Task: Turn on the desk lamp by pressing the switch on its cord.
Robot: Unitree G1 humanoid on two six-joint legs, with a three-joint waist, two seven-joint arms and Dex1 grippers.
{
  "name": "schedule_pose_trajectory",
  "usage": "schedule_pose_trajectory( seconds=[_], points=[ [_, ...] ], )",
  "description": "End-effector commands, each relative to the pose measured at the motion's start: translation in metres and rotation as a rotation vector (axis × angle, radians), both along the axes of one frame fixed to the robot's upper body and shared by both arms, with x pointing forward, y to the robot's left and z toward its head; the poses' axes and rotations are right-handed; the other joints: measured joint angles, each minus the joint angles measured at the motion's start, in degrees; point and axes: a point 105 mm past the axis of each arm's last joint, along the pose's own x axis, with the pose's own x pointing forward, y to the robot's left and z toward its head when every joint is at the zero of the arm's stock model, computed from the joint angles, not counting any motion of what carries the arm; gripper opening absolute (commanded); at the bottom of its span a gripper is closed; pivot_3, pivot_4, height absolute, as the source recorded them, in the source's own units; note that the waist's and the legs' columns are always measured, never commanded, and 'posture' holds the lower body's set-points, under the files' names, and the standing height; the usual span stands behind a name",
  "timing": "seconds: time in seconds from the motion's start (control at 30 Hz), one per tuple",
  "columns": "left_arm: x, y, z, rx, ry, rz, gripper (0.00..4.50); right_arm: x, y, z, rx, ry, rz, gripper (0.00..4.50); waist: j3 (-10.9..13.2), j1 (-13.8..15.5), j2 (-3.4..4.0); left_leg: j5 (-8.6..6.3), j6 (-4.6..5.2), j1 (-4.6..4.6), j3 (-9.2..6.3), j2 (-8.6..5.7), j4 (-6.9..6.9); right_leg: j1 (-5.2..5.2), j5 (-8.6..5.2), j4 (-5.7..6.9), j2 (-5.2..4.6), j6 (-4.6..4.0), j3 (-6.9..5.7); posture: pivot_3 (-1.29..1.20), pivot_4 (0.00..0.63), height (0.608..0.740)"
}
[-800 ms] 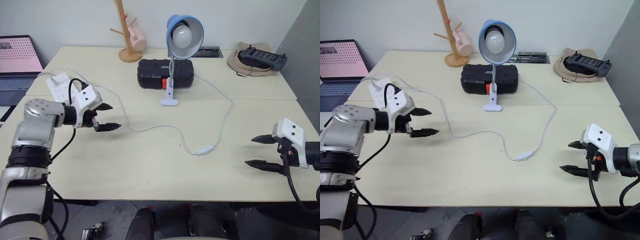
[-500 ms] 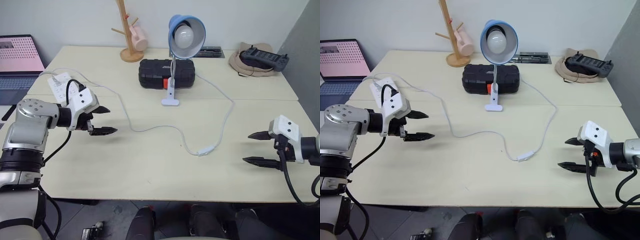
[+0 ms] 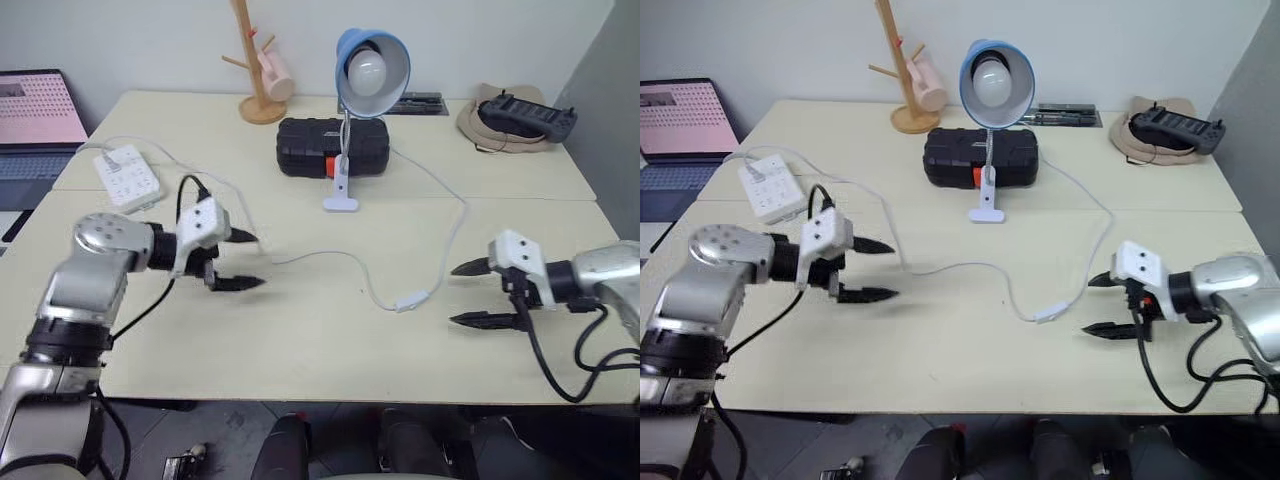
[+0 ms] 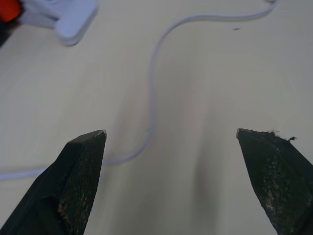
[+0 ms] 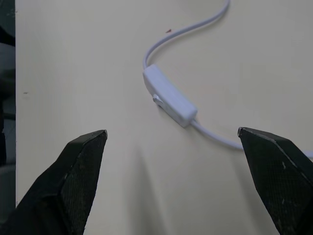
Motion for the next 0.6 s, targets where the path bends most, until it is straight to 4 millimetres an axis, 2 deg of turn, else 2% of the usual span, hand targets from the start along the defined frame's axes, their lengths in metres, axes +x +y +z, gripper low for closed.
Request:
schedule_pose_trajectory(
  seconds=[0.03, 0.27, 0.37, 0.6],
  points=[
    [-0.014, -0.017, 0.013, -0.020, -0.021, -0.069, 4.46, 0.006, 0.004, -0.002, -0.044, -0.028, 0.079, 4.50, 0.00, 0.00, 0.00, 0.00, 0.00, 0.00, -0.01, -0.01, 0.00, 0.00, 0.00, 0.00, 0.03, 0.00, -0.03, 0.00, 0.150, 0.740],
    [-0.025, -0.025, 0.017, -0.044, -0.009, -0.089, 4.46, 0.015, 0.012, -0.016, -0.070, -0.022, 0.149, 4.50, 0.00, 0.00, 0.00, 0.00, 0.00, 0.02, -0.01, -0.04, 0.01, 0.02, 0.00, 0.01, 0.04, 0.00, -0.02, 0.00, 0.150, 0.740],
    [-0.037, -0.031, 0.021, -0.056, 0.027, -0.128, 4.46, 0.025, 0.024, -0.016, -0.052, -0.036, 0.177, 4.50, 0.00, -0.10, 0.00, 0.00, 0.00, 0.02, 0.01, -0.04, 0.01, 0.01, 0.00, 0.01, 0.05, 0.00, -0.01, 0.00, 0.150, 0.740],
    [-0.038, -0.033, 0.023, -0.052, 0.025, -0.125, 4.46, 0.035, 0.030, -0.025, -0.055, -0.039, 0.187, 4.50, 0.00, 0.01, 0.00, 0.00, 0.00, 0.03, -0.02, -0.05, 0.01, 0.02, 0.00, 0.02, 0.10, -0.01, -0.02, 0.00, 0.150, 0.740]
  ],
)
